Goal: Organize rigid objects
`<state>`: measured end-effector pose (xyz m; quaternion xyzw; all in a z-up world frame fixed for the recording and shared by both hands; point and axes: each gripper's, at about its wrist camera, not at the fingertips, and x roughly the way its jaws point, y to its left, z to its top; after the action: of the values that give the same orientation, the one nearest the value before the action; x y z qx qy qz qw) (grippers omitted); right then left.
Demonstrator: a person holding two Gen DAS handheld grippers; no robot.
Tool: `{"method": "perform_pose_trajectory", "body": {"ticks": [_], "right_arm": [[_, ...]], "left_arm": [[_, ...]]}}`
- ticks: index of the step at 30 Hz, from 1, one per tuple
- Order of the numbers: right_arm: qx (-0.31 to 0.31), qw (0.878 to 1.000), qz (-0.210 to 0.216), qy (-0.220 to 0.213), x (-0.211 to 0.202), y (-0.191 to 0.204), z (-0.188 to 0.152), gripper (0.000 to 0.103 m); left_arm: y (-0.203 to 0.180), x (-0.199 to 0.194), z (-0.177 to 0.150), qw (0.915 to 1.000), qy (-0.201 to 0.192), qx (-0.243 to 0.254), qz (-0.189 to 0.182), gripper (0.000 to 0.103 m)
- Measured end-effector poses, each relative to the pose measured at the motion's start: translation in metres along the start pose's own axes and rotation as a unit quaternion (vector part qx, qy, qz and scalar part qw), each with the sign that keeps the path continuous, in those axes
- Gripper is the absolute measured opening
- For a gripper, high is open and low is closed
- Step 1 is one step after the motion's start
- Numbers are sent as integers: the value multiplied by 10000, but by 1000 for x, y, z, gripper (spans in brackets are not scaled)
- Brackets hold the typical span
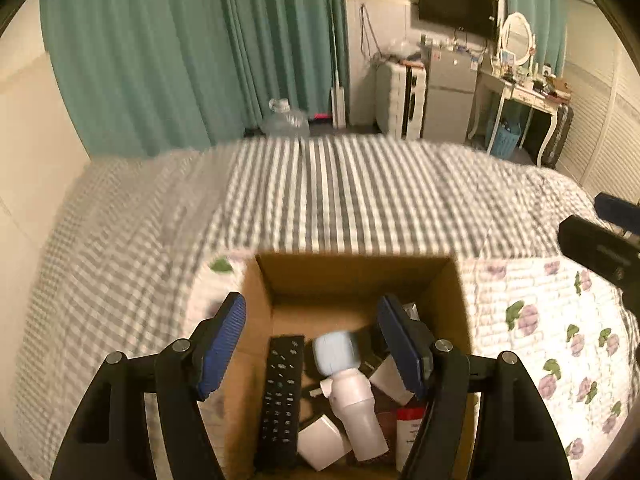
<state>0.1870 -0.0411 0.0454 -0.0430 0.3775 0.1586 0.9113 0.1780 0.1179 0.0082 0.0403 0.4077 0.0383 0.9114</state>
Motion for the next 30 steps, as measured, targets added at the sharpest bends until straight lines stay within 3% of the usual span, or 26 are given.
{"method": "perform_pose_trajectory", "body": {"ticks": [8, 12, 17, 23, 27, 30], "right_arm": [[12, 9973, -276, -674, -110, -9, 21, 93], [192, 9944, -404, -959, -162, -12, 8, 103], [616, 9881, -218, -1390, -211, -15, -32, 103], [649, 9842, -407, -1597, -229, -1, -91, 103], [747, 9819, -436, -1683, -230, 2, -119, 103], [804, 9829, -455, -1592, -223, 4, -134, 103]], "left_arm": [[4, -109, 26, 9963, -841, -135, -120, 72], [0, -155, 10, 9930, -1151, -165, -208, 72], [-14, -200, -32, 9865, -1586, 93, -393, 72], [-17, -217, -71, 9840, -1697, -76, -540, 72], [-16, -210, -102, 9854, -1661, -138, -336, 72], [-11, -199, -127, 9856, -1581, -396, -442, 72]]}}
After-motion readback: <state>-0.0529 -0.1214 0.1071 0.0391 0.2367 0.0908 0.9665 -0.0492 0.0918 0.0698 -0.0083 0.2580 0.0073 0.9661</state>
